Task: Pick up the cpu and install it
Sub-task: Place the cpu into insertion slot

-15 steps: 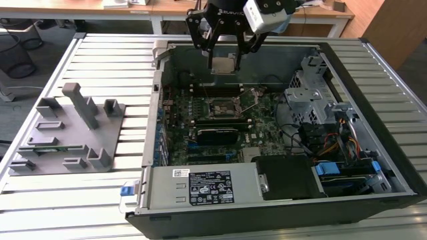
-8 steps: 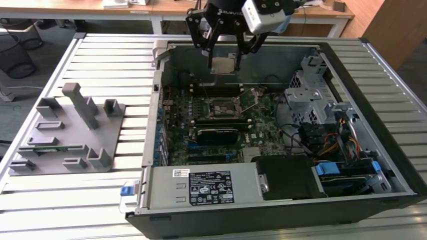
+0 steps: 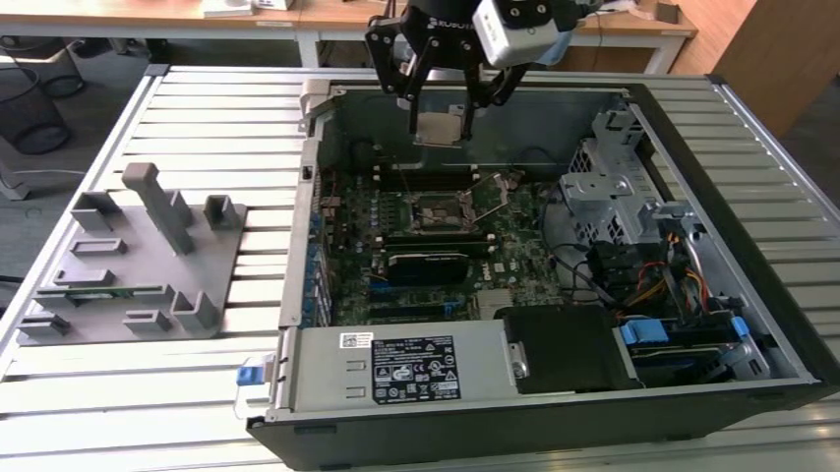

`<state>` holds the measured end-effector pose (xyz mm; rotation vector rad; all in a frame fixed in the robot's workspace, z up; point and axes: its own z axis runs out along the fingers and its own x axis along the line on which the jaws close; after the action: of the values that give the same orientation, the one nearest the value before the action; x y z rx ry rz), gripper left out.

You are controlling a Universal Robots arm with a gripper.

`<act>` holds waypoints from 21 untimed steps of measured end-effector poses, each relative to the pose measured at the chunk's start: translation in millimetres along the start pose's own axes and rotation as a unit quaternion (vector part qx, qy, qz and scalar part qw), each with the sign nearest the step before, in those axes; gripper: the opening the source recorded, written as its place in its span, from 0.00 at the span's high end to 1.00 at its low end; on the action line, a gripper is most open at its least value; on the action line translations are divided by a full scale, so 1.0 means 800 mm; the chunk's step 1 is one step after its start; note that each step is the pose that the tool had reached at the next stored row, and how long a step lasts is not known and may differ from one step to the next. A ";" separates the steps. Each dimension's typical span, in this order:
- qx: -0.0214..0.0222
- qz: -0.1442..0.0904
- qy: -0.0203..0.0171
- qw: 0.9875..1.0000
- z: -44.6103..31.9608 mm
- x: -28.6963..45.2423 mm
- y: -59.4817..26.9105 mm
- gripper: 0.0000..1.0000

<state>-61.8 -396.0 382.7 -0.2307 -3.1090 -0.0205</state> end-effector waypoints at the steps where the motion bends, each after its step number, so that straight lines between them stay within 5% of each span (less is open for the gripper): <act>1: 0.000 0.002 0.000 1.000 0.0000 0.0000 0.000 0.46; 21: -0.001 0.043 0.000 0.999 0.0001 0.0000 0.000 0.46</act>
<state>-61.8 -396.0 382.6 -0.3632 -3.0969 -0.0221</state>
